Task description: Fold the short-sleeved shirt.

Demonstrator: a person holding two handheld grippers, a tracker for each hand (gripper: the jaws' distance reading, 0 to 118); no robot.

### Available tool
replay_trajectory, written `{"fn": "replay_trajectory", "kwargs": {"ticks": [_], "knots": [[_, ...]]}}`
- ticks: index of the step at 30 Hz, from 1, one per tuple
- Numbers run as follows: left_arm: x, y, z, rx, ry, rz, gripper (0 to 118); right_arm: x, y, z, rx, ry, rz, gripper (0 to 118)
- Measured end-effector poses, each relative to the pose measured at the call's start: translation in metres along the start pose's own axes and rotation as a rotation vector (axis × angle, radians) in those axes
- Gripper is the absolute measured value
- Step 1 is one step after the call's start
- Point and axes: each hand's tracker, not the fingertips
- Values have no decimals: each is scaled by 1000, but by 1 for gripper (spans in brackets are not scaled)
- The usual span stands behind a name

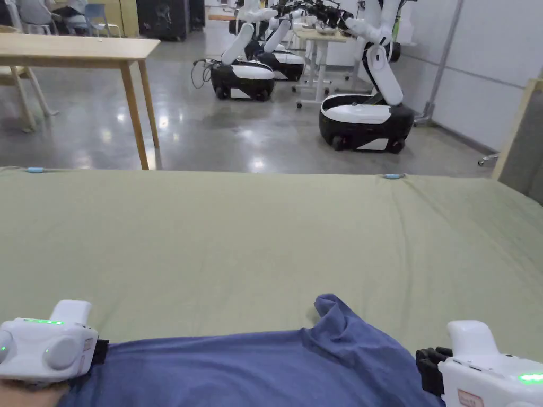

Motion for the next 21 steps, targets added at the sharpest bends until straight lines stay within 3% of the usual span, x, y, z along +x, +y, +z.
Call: {"fn": "replay_trajectory", "kwargs": {"ticks": [1, 2, 3, 4, 5, 10, 11, 13, 15, 17, 21], "knots": [[8, 2, 12, 33, 72, -32, 27, 6, 9, -13, -9, 5, -11, 11], [16, 5, 25, 61, 66, -102, 10, 10, 17, -27, -22, -5, -30, 49], [17, 1, 21, 74, 74, -132, 7, 14, 25, -44, -57, -17, -51, 86], [19, 0, 28, 92, 82, -153, 7, 17, 33, -59, -88, -19, -58, 113], [18, 1, 37, 101, 62, -134, 7, 19, 39, -74, -74, -14, -61, 118], [13, 3, 48, 130, 65, -130, 7, 15, 49, -130, -214, -59, -97, 118], [13, -1, 45, 130, 72, -131, 7, 13, 48, -137, -266, -63, -88, 109], [11, -1, 44, 122, 79, -131, 7, 3, 41, -142, -388, -57, -52, 62], [19, -8, 50, 127, 90, -130, 7, -16, 37, -118, -314, -147, -24, 47], [21, -9, 50, 123, 86, -125, 7, -25, 36, -107, -339, -60, -17, 7], [23, -15, 76, 172, 92, -93, 7, -17, 36, -70, -224, -36, -34, 7]]}}
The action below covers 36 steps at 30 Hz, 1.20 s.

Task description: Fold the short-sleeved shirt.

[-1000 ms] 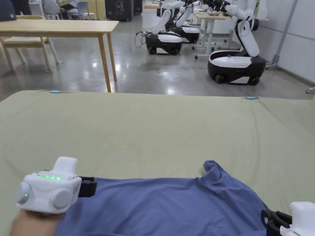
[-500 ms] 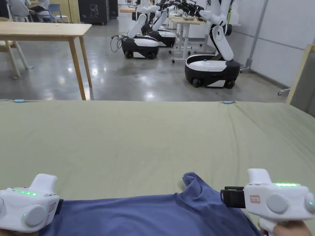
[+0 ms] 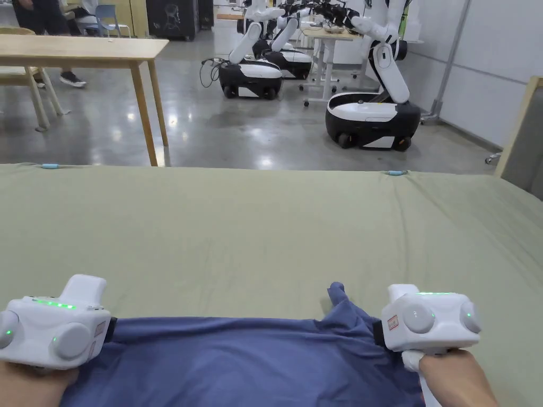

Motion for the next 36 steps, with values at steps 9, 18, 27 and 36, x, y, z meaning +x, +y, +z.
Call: {"fn": "replay_trajectory", "kwargs": {"ticks": [9, 18, 27, 36], "knots": [[-20, -38, 145, 285, -39, 64, 7, 36, -65, 162, 387, 115, 60, 7], [-25, -179, 159, 76, -83, 102, 7, 36, -220, 170, 294, 106, 78, 7], [-4, -188, 174, 116, -11, 130, 117, 21, -239, 172, 337, 19, -7, 73], [59, -120, 199, 388, -65, 89, 112, -49, -183, 231, 662, 136, 48, 111]]}}
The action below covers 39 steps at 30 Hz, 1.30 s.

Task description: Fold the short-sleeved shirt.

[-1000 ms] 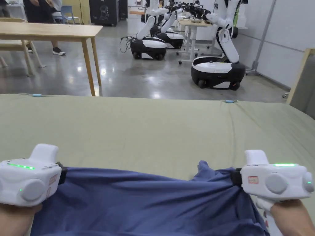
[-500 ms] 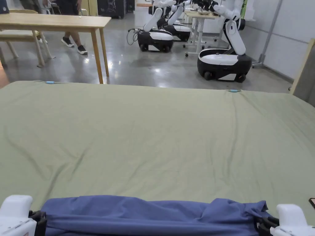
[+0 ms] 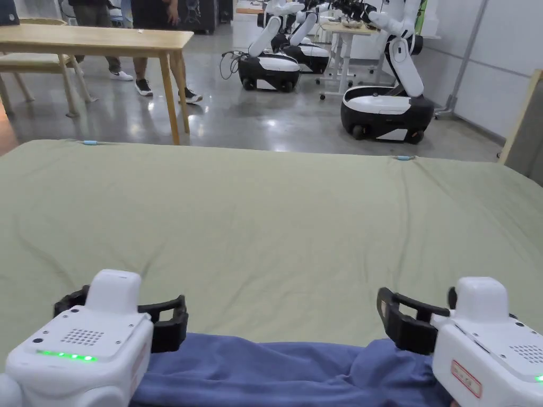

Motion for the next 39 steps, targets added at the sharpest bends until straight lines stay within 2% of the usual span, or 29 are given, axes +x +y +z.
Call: {"fn": "replay_trajectory", "kwargs": {"ticks": [1, 2, 3, 4, 6, 9, 10, 12, 13, 14, 17, 19, 21, 23, 25, 27, 29, 33, 34, 35, 36, 38, 39], "knots": [[4, 1, -1, -2, -2, 1, 103, -7, 1, -2, 10, -2, 8, 99], [1, -5, -9, -10, 1, 1, 64, -14, 1, -4, 15, -47, 34, 55], [1, -7, -12, -30, 3, -14, 14, -18, 0, -6, 11, -92, 53, 14], [-6, -12, -10, -28, -3, -13, 0, -20, -1, -5, 10, -78, 50, 3], [-25, -23, -8, -65, -48, 44, 0, -20, 0, -3, -17, -41, 35, 3], [-75, -42, -1, -82, -19, 136, 1, -24, -2, 0, -21, -64, 88, 3], [-85, -46, 8, -86, -1, 161, 12, -24, -3, 1, -22, -60, 85, 3], [-122, -65, 5, -161, -2, 206, 85, -25, -8, 1, -33, -50, 76, 3], [-134, -73, 9, -190, -18, 244, 111, -28, -10, 1, -46, -47, 72, 3], [-143, -79, 16, -180, -60, 303, 117, -30, -13, 0, -57, -43, 71, 3], [-181, -108, 11, -276, -166, 523, 117, -40, -23, -5, -91, -39, 71, 3], [-200, -128, -1, -343, -266, 622, 117, -45, -28, -8, -106, -31, 53, 3], [-207, -158, -22, -385, -412, 822, 117, -50, -30, -10, -119, -26, 37, 3], [-207, -190, -47, -364, -587, 1081, 118, -54, -31, -11, -125, -23, 29, 3], [-202, -190, -54, -182, -588, 1152, 118, -57, -29, -11, -127, -23, 27, 3], [-192, -180, -71, -228, -652, 1209, 118, -59, -27, -11, -128, -23, 26, 3], [-180, -176, -93, -269, -801, 1236, 118, -60, -24, -12, -128, -23, 27, 3], [-168, -159, -99, -311, -677, 1224, 115, -61, -21, -11, -121, -24, 25, 3], [-167, -157, -96, -346, -616, 1194, 99, -61, -21, -11, -120, -23, 21, 3], [-164, -158, -96, -395, -557, 1180, 37, -61, -21, -11, -120, -22, 21, 3], [-161, -162, -98, -438, -486, 1181, 11, -62, -21, -11, -119, -22, 23, 3], [-166, -167, -95, -387, -532, 1178, 10, -63, -20, -10, -121, -21, 28, 3], [-172, -163, -91, -378, -467, 1150, 10, -63, -20, -10, -122, -20, 28, 3]]}}
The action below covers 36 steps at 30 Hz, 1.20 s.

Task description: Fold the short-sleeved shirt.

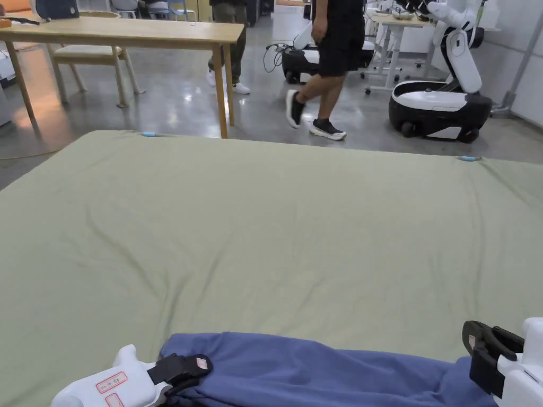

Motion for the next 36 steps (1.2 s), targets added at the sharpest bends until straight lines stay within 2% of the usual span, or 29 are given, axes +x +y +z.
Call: {"fn": "replay_trajectory", "kwargs": {"ticks": [6, 9, 11, 14, 18, 20, 21, 22, 23, 25, 26, 27, 28, 29, 31, 34, 35, 36], "knots": [[75, 7, 39, 178, 250, -432, 10, 5, -1, 8, 9, 3, 6, 3], [131, -18, 35, 202, 339, -727, 10, 7, -1, 11, 15, 4, 5, 3], [168, -58, 15, 194, 384, -987, 10, 9, -3, 15, 22, 3, 9, 3], [203, -126, -36, 158, 502, -1290, 10, 12, -8, 20, 26, 5, 10, 3], [205, -205, -113, 20, 604, -1536, 10, 23, -19, 28, 16, 14, -42, 3], [189, -231, -146, -19, 706, -1667, 10, 28, -24, 30, 8, 16, -55, 3], [183, -237, -155, -28, 729, -1679, 10, 30, -26, 31, 0, 21, -60, 3], [175, -240, -158, -31, 694, -1652, 13, 34, -28, 32, -32, 47, -77, 3], [174, -238, -153, -58, 648, -1603, 32, 37, -29, 33, -39, 65, -93, 3], [183, -229, -134, -19, 562, -1456, 84, 41, -30, 37, -29, 67, -89, 3], [191, -216, -108, -33, 293, -1311, 92, 43, -30, 39, -30, 71, -82, 3], [196, -206, -89, -30, 152, -1176, 96, 45, -30, 40, -29, 72, -82, 3], [204, -188, -78, -4, 98, -1048, 101, 48, -29, 40, -29, 77, -85, 3], [206, -176, -67, 23, 102, -973, 110, 50, -29, 40, -30, 83, -90, 3], [205, -148, -59, 7, 136, -822, 113, 54, -31, 39, -23, 82, -99, 3], [174, -114, -61, -70, 78, -526, 112, 57, -34, 36, -26, 92, -122, 3], [162, -108, -63, -95, 55, -465, 100, 57, -36, 36, -27, 91, -125, 3], [151, -107, -76, -124, 26, -402, 79, 57, -38, 36, -29, 92, -129, 3]]}}
